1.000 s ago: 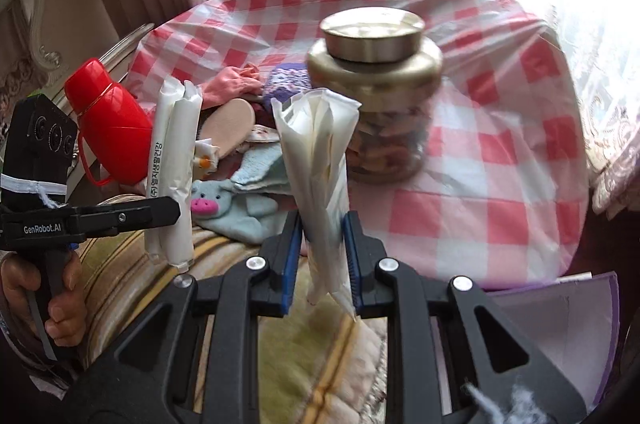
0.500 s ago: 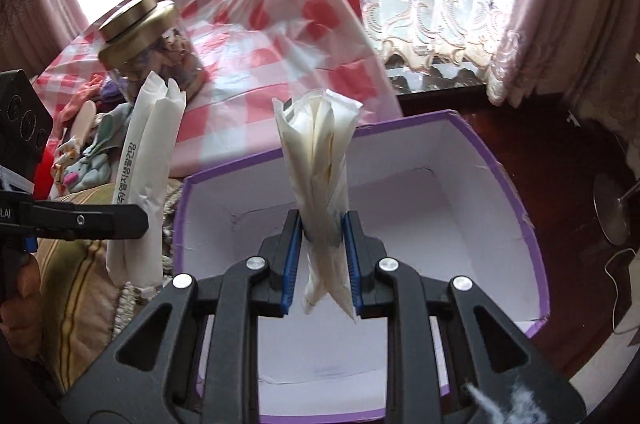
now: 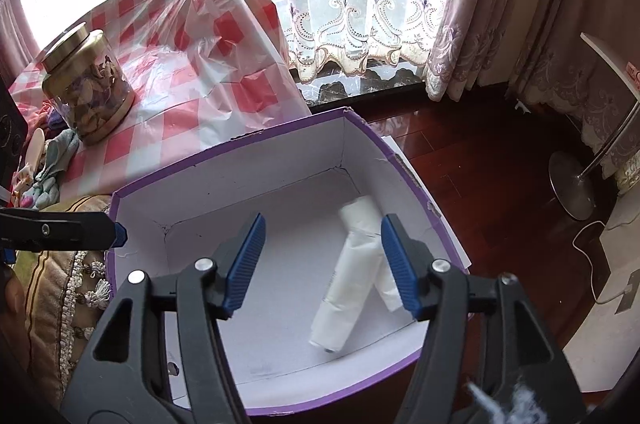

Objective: Organize soft objects
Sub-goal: 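Carry both white packets to the purple box and open both grippers, then move both grippers back over the table items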

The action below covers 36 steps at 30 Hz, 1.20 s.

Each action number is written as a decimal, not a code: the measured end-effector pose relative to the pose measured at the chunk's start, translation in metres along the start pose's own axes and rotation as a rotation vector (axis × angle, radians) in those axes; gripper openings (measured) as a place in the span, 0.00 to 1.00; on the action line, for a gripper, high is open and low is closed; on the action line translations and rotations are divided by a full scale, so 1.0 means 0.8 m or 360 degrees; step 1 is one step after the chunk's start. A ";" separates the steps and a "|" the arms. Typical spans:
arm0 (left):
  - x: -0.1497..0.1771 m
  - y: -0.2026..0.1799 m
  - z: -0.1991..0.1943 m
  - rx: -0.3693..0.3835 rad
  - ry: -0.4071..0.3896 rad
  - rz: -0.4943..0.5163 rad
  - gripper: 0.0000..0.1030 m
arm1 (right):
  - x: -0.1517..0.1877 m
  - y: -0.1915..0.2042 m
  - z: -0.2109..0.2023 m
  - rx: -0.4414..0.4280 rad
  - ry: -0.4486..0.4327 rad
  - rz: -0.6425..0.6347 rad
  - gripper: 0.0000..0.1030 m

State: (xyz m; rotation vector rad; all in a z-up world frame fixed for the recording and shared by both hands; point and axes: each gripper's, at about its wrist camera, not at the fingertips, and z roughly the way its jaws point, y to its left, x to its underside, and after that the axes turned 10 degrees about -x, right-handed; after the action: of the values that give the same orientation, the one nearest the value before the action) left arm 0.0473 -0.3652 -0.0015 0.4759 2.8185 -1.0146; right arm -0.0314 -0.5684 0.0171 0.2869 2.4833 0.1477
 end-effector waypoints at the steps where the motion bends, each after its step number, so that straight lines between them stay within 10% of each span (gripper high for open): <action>1: -0.002 0.000 -0.003 -0.0014 -0.0016 0.0006 0.59 | 0.000 0.003 0.001 -0.0011 0.0004 -0.0003 0.62; 20: 0.024 0.090 -0.148 -0.0438 -0.0516 0.0053 0.59 | -0.006 0.129 0.002 -0.0332 0.0053 -0.0255 0.62; 36: 0.065 0.242 -0.281 -0.1324 -0.0805 -0.0266 0.59 | -0.017 0.264 0.037 -0.0548 0.0214 -0.0506 0.62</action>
State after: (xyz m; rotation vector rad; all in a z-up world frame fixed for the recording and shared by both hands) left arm 0.0621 -0.0675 0.0444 -0.1033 2.5100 0.0897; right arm 0.0327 -0.3659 0.0380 -0.2685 2.5411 0.4658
